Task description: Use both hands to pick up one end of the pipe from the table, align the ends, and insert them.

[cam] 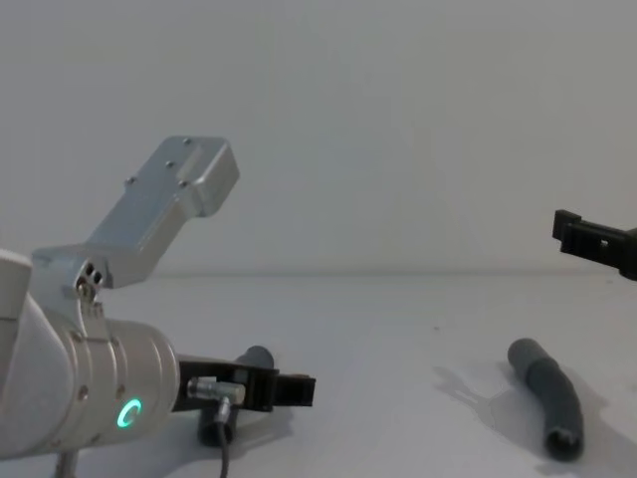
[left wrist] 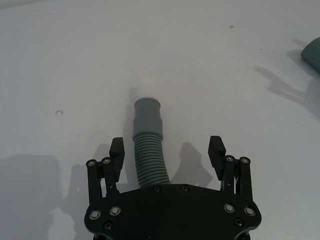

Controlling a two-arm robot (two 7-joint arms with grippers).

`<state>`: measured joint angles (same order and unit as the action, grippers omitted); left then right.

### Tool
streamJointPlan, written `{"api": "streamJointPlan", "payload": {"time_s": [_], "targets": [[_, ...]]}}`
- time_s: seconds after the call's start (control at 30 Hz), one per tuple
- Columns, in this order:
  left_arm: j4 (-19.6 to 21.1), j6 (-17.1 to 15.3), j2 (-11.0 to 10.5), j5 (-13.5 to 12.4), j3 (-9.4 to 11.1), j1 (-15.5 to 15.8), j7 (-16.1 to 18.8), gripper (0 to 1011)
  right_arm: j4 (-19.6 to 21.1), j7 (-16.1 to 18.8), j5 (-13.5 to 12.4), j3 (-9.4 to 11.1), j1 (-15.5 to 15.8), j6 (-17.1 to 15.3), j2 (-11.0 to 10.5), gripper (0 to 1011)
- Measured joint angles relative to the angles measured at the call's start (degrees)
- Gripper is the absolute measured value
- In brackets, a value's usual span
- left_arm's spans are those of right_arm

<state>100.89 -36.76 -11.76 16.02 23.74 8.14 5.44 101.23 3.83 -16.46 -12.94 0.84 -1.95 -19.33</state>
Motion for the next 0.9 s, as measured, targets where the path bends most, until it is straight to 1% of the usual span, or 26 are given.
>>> {"api": "streamJointPlan", "payload": {"time_s": [0.33,0.4,0.47,0.5,0.57,0.6,0.63,0.77,0.8,0.83,0.9], "targets": [[-1.93,1.87,0.86,-0.27,-0.81,0.14,-0.14,1001,0.0,0.0,0.0,0.0,0.0,0.0,0.0,1002],[-2.18,2.13,1.01,-0.33,-0.99,0.12,-0.15,973,0.0,0.0,0.0,0.0,0.0,0.0,0.0,1002],[-2.43,2.34,1.15,-0.38,-1.21,0.1,-0.15,907,0.0,0.0,0.0,0.0,0.0,0.0,0.0,1002],[-2.5,2.39,1.2,-0.39,-1.27,0.09,-0.15,907,0.0,0.0,0.0,0.0,0.0,0.0,0.0,1002],[-2.69,2.52,1.28,-0.41,-1.4,0.09,-0.18,860,0.0,0.0,0.0,0.0,0.0,0.0,0.0,1002],[-2.83,2.63,1.37,-0.42,-1.49,0.08,-0.21,808,0.0,0.0,0.0,0.0,0.0,0.0,0.0,1002],[-2.88,2.65,1.4,-0.44,-1.55,0.08,-0.22,808,0.0,0.0,0.0,0.0,0.0,0.0,0.0,1002],[-3.08,2.6,1.47,-0.57,-1.8,0.01,-0.3,652,0.0,0.0,0.0,0.0,0.0,0.0,0.0,1002],[-3.08,2.6,1.47,-0.57,-1.8,0.01,-0.3,652,0.0,0.0,0.0,0.0,0.0,0.0,0.0,1002],[-3.07,2.43,1.45,-0.64,-1.91,-0.06,-0.32,589,0.0,0.0,0.0,0.0,0.0,0.0,0.0,1002],[-3.0,2.14,1.36,-0.72,-2.02,-0.15,-0.33,559,0.0,0.0,0.0,0.0,0.0,0.0,0.0,1002]]}}
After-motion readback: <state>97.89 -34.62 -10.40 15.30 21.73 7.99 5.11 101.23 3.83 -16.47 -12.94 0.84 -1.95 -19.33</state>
